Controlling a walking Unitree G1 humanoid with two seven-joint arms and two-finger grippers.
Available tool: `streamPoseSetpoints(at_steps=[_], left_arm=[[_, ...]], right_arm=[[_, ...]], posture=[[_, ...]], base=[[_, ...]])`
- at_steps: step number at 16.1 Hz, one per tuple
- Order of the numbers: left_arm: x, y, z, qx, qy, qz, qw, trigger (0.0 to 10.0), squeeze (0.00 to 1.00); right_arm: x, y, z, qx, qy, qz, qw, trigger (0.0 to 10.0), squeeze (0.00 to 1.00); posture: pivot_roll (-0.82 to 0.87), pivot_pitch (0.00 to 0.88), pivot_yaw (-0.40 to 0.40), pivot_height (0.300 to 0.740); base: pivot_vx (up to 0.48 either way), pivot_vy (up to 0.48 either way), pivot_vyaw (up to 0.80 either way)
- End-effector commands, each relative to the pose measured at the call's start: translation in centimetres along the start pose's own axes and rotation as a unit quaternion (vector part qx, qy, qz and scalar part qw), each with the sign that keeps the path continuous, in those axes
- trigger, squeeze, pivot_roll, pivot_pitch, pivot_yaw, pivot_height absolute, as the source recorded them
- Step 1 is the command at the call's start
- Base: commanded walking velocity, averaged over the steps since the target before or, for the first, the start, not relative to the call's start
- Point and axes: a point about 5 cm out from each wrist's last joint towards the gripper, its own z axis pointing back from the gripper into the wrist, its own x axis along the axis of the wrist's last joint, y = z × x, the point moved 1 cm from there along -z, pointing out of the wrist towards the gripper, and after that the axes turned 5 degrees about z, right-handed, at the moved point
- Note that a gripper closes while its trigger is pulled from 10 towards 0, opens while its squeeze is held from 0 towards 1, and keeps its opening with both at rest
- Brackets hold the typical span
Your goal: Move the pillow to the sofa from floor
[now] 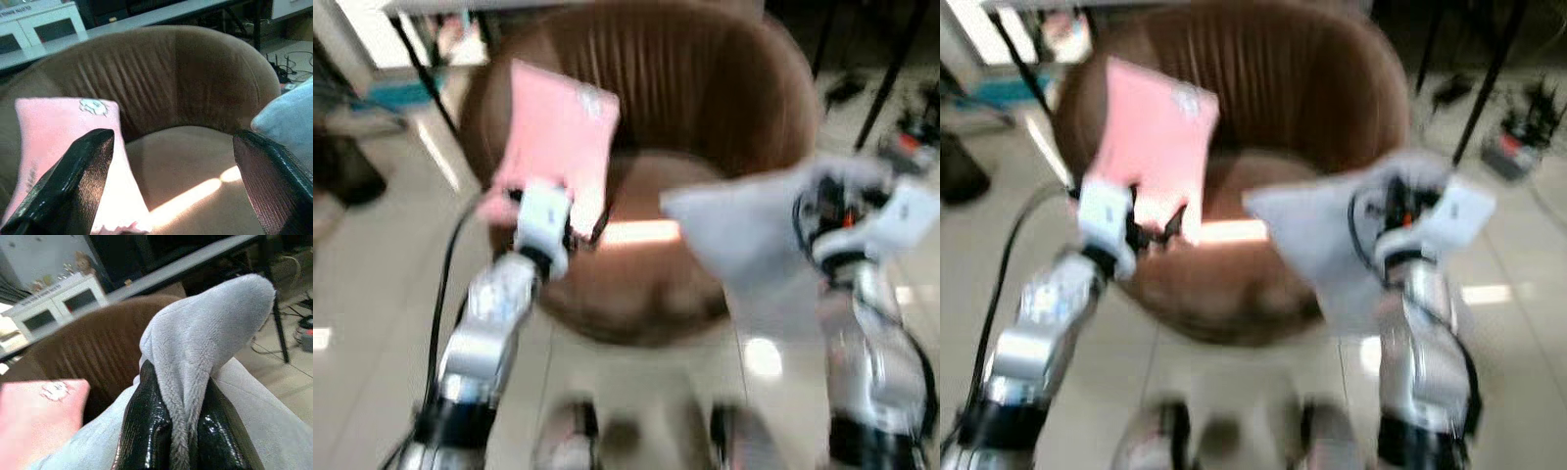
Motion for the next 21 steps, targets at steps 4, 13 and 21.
streamPoseSetpoints(at_steps=[4, 13, 21], left_arm=[[-0.8, 0.2, -0.2, 0.001, 0.006, -0.025, 1.0, 10.0, 0.0], [-2.0, 0.4, -0.3, 0.009, 0.027, 0.002, 1.0, 10.0, 0.0], [-2.2, 0.4, -0.5, 0.011, 0.031, 0.004, 0.999, 10.0, 0.0]], right_arm=[[-0.5, 0.1, 0.7, 0.004, 0.011, 0.001, 1.0, 10.0, 0.0], [-4.0, 0.9, 2.0, 0.037, 0.082, 0.042, 0.995, 10.0, 0.0], [-4.2, 0.5, 2.0, 0.025, 0.081, 0.038, 0.996, 10.0, 0.0]], posture=[[-0.07, 0.0, 0.09, 0.74], [-0.07, 0.0, 0.095, 0.74], [-0.07, 0.0, 0.095, 0.74]], base=[[0.0, 0.0, 0.0], [0.179, 0.0, 0.04], [0.35, 0.0, 0.18]])
